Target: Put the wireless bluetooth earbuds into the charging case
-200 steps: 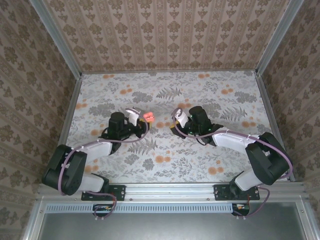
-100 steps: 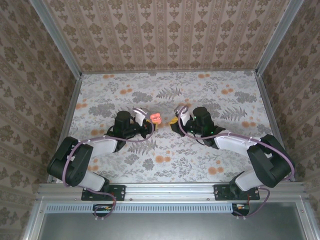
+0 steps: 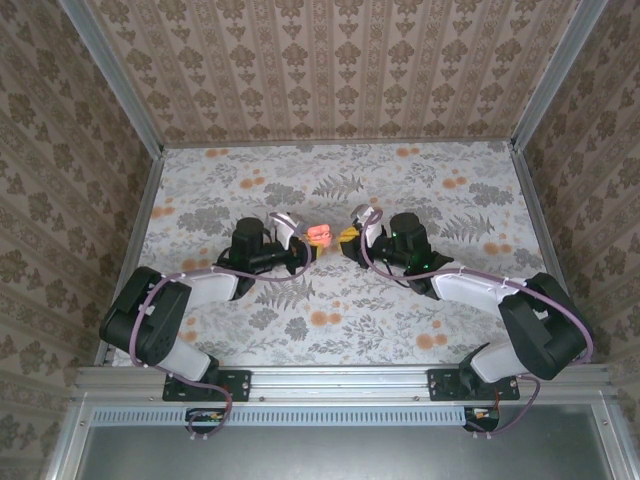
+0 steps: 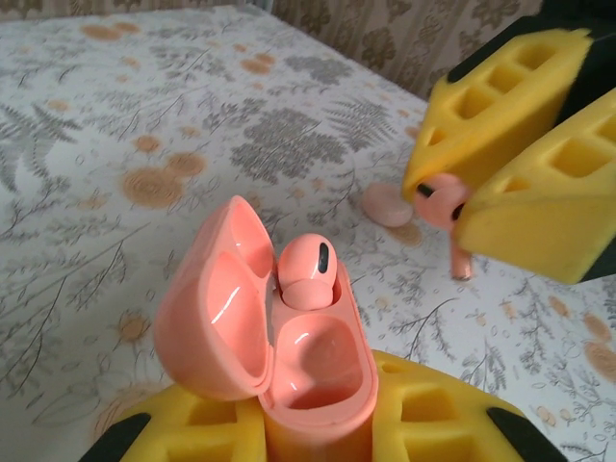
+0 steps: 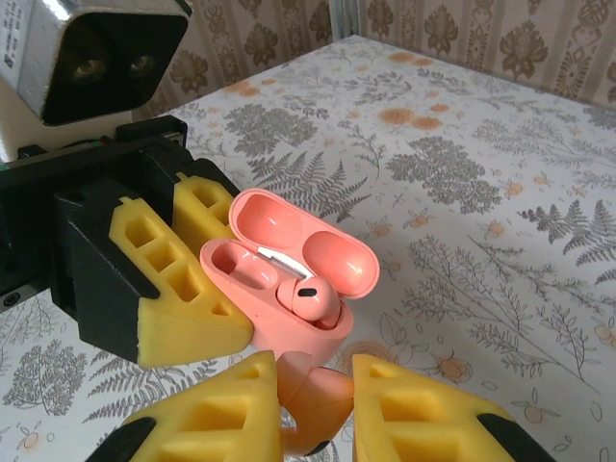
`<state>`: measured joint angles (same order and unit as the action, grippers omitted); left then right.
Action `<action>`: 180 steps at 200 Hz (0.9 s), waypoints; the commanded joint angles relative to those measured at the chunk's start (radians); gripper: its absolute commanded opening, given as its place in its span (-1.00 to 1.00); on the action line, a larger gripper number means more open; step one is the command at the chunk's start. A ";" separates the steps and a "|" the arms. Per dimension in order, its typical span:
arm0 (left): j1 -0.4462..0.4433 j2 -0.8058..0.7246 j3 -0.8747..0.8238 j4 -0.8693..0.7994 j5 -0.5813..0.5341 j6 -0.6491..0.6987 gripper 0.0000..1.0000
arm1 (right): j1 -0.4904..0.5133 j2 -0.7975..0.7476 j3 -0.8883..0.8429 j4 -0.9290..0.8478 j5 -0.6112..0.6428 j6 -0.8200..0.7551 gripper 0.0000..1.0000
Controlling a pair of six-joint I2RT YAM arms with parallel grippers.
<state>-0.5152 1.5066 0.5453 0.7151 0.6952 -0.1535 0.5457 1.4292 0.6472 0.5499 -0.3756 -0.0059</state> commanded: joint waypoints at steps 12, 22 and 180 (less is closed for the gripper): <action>-0.013 0.017 0.030 0.098 0.091 0.026 -0.64 | -0.004 -0.030 0.013 0.070 -0.025 0.010 -0.62; -0.013 0.017 0.036 0.100 0.097 0.023 -0.63 | -0.004 -0.058 0.013 0.072 -0.034 0.002 -0.62; -0.031 -0.039 0.082 0.062 0.156 0.058 -0.63 | -0.033 -0.044 0.105 0.143 -0.218 -0.042 -0.61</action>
<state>-0.5373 1.4998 0.5972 0.7773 0.8162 -0.1116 0.5148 1.3811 0.6987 0.7258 -0.5385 -0.0048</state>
